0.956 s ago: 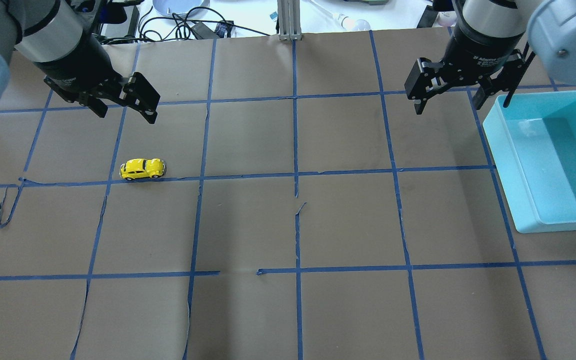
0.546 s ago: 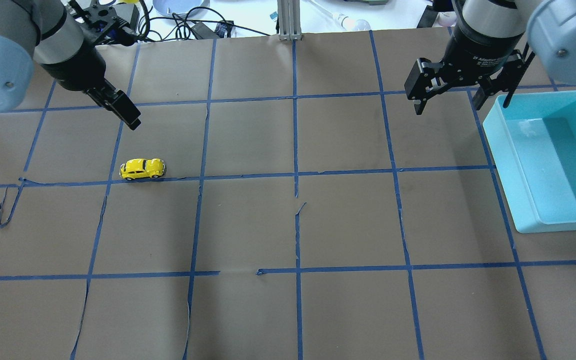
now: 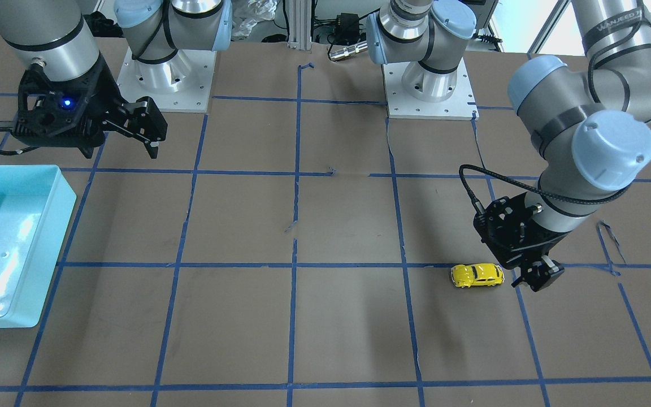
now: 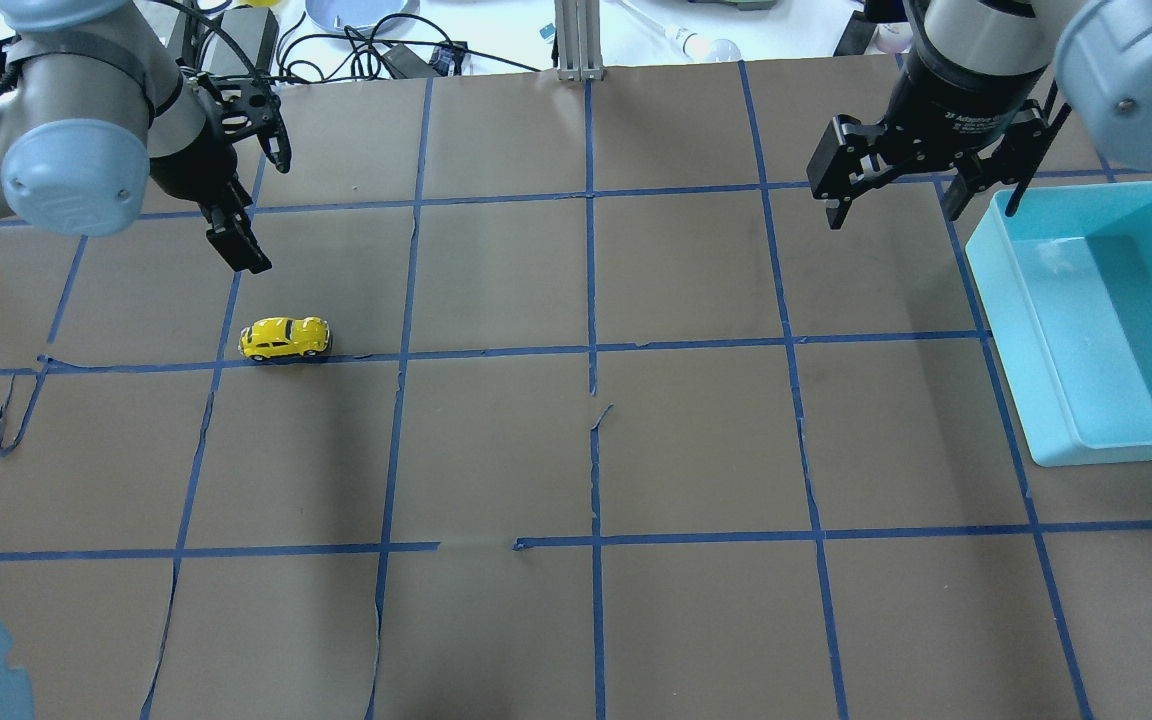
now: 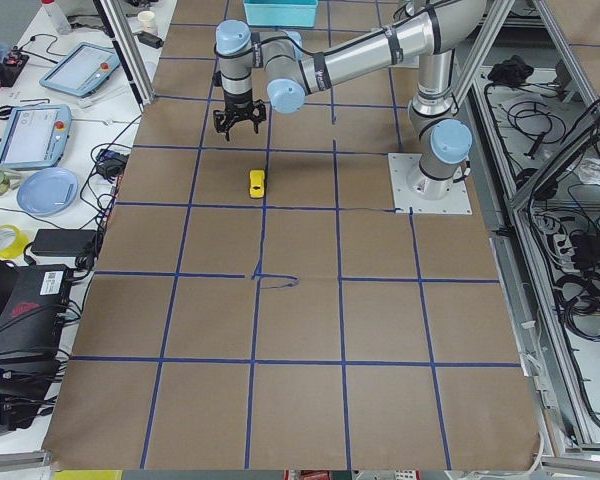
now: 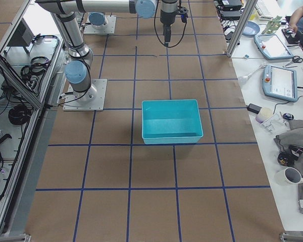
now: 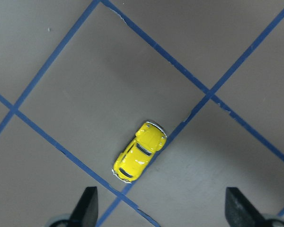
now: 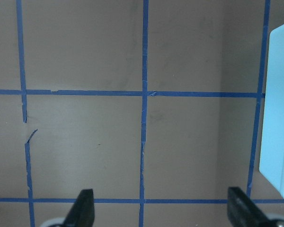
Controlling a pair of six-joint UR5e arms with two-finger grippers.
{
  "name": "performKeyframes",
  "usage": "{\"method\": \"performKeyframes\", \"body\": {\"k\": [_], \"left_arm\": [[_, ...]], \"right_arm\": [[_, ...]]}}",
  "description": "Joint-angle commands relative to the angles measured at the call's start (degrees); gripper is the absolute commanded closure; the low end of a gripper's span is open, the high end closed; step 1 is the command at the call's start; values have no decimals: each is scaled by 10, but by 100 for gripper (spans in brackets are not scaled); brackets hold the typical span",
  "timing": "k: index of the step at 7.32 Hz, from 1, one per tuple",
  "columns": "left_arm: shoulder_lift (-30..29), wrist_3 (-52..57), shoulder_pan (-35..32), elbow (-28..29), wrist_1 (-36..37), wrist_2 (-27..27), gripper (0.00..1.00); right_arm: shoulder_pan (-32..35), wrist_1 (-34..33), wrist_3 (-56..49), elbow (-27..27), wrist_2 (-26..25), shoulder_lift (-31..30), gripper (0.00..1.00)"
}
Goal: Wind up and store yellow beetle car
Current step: 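Move the left gripper down toward the yellow beetle car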
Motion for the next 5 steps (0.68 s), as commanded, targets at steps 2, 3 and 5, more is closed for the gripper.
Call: {"method": "performKeyframes", "body": {"k": [2,3,5], "left_arm": [[-18,93,45,-88,72,9,11],[-27,161,47,-97,84,10,7],[-39,186,47,-99,88,4,10]], "right_arm": [[0,1,-1,0,0,0,0],[0,1,4,1,-7,2,0],[-2,3,8,0,-2,0,0]]}}
